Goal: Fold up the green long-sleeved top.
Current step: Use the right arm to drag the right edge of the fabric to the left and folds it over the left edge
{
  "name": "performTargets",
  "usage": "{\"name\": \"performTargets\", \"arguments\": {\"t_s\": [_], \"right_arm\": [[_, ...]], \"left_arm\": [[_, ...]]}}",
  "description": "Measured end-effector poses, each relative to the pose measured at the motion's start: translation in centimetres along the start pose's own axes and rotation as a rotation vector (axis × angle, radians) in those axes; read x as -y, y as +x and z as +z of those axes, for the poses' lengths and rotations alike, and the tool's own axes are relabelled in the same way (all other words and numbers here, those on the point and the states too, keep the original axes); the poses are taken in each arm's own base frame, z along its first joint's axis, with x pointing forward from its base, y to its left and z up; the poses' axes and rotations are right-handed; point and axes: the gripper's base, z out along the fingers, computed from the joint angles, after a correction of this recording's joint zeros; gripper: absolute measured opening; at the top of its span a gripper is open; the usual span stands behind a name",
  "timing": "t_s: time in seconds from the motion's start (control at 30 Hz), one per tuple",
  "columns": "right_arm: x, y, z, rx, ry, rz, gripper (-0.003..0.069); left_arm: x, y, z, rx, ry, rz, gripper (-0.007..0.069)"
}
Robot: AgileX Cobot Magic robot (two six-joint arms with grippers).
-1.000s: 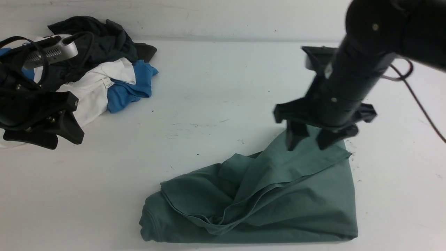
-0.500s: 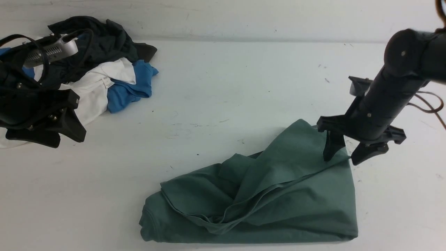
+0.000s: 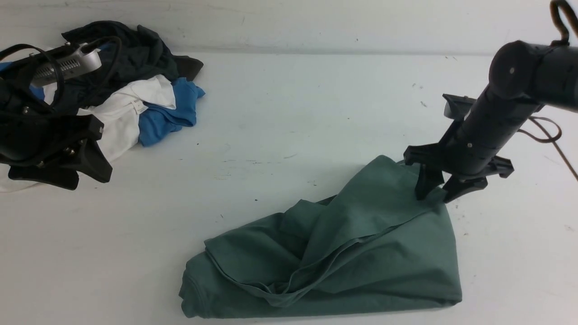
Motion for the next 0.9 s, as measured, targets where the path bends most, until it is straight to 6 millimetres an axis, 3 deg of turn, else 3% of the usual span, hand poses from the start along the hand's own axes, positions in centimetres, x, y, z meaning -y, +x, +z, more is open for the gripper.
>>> {"name": "performTargets", "arguments": {"t_s": [0.33,0.43,0.47,0.5,0.57,0.73,0.8,0.9], "right_arm": [[-0.2,-0.4,-0.6,-0.015,0.004,-0.011,0.0232],[-0.1,-0.3,0.2,-0.044,-0.001,-0.016,0.0112],[-0.1,-0.3,0.3,-0.046,-0.002,-0.016,0.0101],[-0.3,-0.3,0.3,-0.056,-0.022,-0.013,0.0038],[-0.8,-0.2,-0.1,-0.067,-0.061,-0.007,0.0007],[-4.5,-1.1,-3.4,0.007,-0.188,-0.045,0.0002],[-8.2,-1.5,-5.7,0.074,-0.277,-0.094,0.0002],[-13.0,-1.0,-7.5,0.117,-0.363,-0.175,0.0002]], "left_arm": [[0.0,0.0,0.0,0.000,0.000,0.000,0.0386],[0.0,0.0,0.0,0.000,0.000,0.000,0.0386],[0.0,0.0,0.0,0.000,0.000,0.000,0.0386],[0.0,0.0,0.0,0.000,0.000,0.000,0.0386],[0.0,0.0,0.0,0.000,0.000,0.000,0.0386],[0.0,0.0,0.0,0.000,0.001,0.000,0.0386],[0.0,0.0,0.0,0.000,0.001,0.000,0.0386],[0.0,0.0,0.0,0.000,0.001,0.000,0.0386]]}}
